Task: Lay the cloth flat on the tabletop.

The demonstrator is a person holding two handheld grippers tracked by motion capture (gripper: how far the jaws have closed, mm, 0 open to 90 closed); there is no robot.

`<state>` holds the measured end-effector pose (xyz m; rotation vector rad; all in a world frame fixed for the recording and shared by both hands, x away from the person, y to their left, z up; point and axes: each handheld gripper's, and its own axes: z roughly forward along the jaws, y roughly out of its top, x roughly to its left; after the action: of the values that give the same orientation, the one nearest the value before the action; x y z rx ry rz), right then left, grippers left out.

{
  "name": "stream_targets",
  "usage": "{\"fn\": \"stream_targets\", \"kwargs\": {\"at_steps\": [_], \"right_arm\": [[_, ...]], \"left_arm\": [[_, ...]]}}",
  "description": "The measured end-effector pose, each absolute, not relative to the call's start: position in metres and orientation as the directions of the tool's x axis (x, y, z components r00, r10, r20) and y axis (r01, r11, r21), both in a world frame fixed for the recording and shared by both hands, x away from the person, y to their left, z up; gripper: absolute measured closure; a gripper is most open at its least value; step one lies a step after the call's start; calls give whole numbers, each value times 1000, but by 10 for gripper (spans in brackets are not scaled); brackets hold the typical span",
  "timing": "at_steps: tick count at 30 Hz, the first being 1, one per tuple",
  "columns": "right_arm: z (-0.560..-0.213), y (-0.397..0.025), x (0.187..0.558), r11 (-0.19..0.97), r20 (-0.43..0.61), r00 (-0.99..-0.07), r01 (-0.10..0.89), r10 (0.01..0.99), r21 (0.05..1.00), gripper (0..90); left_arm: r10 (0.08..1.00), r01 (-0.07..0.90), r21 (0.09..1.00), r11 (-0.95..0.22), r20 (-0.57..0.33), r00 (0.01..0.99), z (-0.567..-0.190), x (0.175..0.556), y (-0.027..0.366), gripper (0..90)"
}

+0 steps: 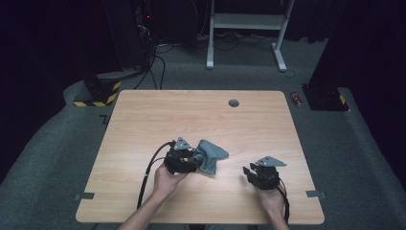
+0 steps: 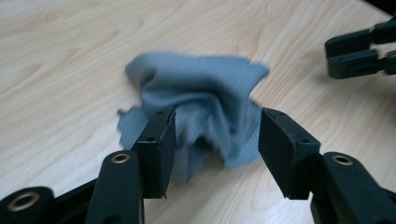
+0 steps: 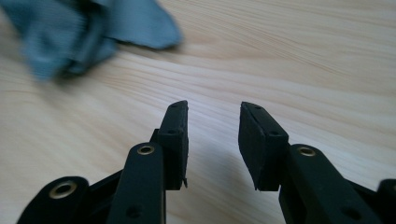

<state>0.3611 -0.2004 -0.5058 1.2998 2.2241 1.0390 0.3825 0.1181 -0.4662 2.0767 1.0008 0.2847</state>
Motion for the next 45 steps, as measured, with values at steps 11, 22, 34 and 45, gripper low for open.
{"fn": "stream_targets", "kwargs": {"at_steps": [11,22,34,45], "right_arm": [[-493,-131,364,386,89,-684,509,724,769,648],[-504,-109,389,425,85,-662,568,745,705,894],[-485,-124,364,417,124,-689,560,714,716,896],[-507,-136,353,469,98,-674,603,732,645,895]], "left_arm": [[787,582,724,-370,-88,610,-488,375,125,539],[790,589,718,-371,-90,607,-485,385,123,881],[766,504,762,-407,-17,643,-449,372,132,890],[720,556,695,-456,-80,689,-485,351,132,783]]}}
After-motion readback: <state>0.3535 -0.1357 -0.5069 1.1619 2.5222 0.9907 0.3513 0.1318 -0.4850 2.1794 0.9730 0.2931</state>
